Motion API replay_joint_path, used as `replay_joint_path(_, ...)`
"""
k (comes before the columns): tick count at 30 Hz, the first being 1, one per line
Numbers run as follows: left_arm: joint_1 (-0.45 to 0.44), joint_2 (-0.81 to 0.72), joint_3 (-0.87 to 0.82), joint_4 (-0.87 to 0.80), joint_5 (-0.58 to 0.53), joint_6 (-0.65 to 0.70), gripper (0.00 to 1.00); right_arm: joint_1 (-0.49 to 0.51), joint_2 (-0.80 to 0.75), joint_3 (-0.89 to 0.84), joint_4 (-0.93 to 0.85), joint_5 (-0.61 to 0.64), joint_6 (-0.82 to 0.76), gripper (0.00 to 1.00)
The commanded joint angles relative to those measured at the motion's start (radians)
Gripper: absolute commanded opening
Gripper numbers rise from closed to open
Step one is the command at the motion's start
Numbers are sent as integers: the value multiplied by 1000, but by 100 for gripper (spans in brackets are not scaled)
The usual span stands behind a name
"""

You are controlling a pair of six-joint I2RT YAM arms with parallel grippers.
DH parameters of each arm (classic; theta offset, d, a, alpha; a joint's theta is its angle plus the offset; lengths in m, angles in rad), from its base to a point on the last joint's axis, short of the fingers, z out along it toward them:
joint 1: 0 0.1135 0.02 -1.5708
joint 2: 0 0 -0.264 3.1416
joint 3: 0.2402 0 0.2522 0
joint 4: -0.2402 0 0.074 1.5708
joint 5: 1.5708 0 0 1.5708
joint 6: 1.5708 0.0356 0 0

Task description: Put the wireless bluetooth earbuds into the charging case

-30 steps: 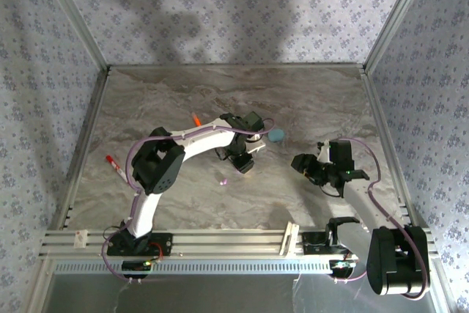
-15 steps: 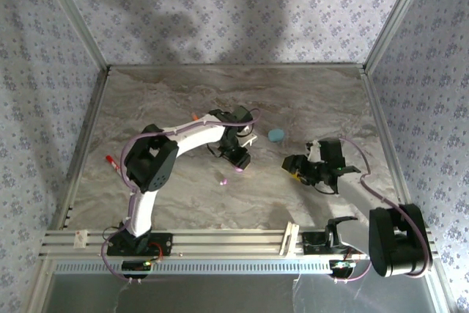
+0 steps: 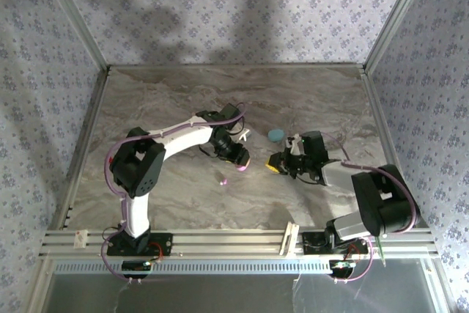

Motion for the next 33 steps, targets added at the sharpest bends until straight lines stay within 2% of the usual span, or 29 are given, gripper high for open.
replay_joint_path(1,9,-36,-19,44,48,-36,40,21,58,43,109,-27,62,1)
replay_joint_path(16,22,-56,-67,87,59,-50,39,127,271,148,254,-30,155,0)
replay_joint_path(33,43,-48,-87,114,62,-60,38,157,280,110,290,-6,182,0)
